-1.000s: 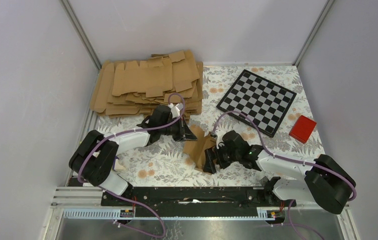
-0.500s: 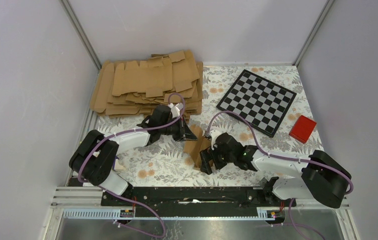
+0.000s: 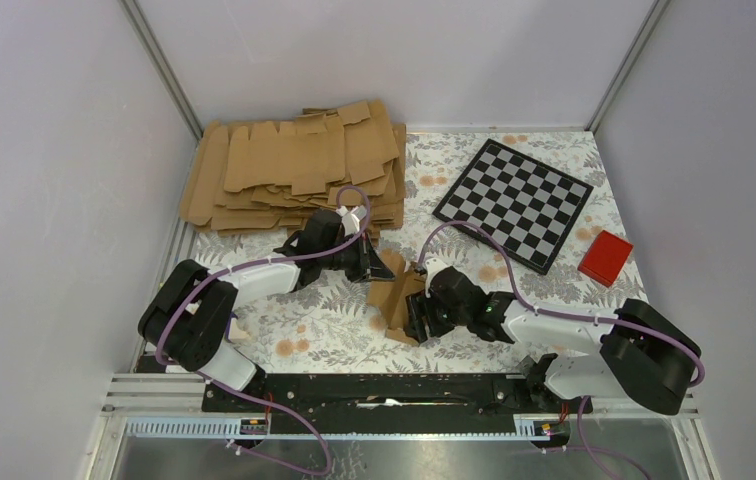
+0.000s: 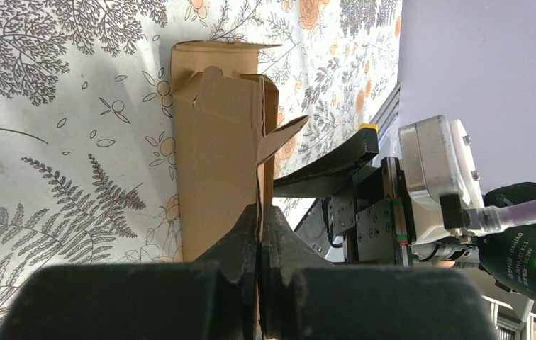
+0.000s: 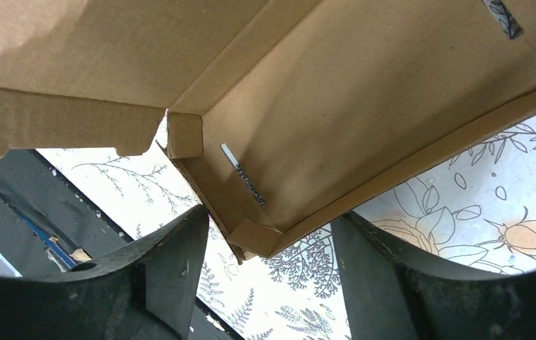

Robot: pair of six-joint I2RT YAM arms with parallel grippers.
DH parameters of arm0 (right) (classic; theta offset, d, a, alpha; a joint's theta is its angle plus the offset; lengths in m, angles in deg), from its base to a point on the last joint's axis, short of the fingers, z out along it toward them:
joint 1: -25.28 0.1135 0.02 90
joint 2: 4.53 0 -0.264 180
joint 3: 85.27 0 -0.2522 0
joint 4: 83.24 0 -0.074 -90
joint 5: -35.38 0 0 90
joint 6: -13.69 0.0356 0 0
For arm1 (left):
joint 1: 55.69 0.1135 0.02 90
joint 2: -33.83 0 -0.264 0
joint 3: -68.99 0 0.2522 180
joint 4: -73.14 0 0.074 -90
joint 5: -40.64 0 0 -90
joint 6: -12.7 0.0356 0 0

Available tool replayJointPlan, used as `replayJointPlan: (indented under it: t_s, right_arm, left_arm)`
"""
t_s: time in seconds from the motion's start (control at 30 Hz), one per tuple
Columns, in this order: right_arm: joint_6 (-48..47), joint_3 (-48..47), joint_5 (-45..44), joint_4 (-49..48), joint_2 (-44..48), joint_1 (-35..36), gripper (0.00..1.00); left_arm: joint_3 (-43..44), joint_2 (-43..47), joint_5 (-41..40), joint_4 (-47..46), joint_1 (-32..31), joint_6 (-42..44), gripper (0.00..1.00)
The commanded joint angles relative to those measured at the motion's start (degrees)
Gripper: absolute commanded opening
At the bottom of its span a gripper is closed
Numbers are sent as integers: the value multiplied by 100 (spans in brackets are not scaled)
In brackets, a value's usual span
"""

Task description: Fold the paper box

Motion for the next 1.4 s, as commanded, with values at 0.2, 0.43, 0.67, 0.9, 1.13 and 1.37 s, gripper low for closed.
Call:
replayJointPlan:
  t_s: [0.2, 0.43, 0.67, 0.9, 1.13, 1.37]
  right_arm:
    - [532, -56, -102, -378, -353, 35, 64]
    - [355, -15, 309, -382, -255, 36, 97]
    - [-157, 183, 738, -344, 53, 42, 100]
    - [-149, 363, 108, -189, 524, 43, 100]
    - [-209, 739, -129, -533, 1226, 42, 100]
    - [-442, 843, 16, -1207, 1185, 80, 100]
  left_arm:
    - [159, -40, 151, -314, -63, 81, 0]
    - [224, 45, -14, -21, -64, 267, 0]
    - [291, 147, -159, 176, -30, 389, 0]
    - [266, 406, -116, 92, 188, 267, 0]
    - [337, 696, -330, 473, 252, 509, 0]
    - [522, 667, -170, 589, 257, 507, 0]
